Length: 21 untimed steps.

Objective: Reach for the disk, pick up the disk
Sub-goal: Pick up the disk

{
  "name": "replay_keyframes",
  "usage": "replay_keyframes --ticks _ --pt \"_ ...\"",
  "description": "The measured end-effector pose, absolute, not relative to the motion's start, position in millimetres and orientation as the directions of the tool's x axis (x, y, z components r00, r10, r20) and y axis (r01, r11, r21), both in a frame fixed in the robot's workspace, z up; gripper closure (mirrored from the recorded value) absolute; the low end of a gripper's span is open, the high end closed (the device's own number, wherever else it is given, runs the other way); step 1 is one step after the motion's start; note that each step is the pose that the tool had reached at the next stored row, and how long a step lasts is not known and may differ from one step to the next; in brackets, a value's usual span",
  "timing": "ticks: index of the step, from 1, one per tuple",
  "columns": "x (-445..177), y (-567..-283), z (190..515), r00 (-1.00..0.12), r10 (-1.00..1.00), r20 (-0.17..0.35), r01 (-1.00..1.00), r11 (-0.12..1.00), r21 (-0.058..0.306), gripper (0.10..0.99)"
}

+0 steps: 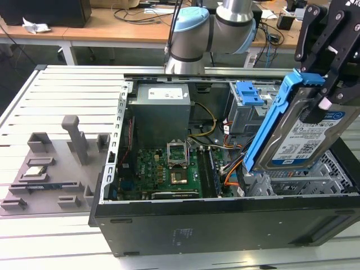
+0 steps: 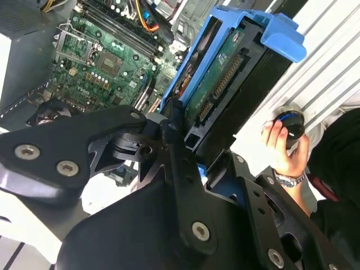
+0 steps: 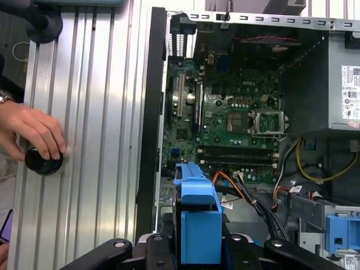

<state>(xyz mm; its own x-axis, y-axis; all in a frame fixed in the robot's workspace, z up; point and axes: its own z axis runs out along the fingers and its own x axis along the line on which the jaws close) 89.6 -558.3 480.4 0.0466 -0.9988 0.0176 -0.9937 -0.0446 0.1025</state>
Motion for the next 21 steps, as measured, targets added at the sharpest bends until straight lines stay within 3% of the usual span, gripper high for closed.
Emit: replay_keyframes --ticks 21 --pt "126.1 -541.0 475.9 0.047 -0.999 0.024 -0.994 -0.044 0.103 0.722"
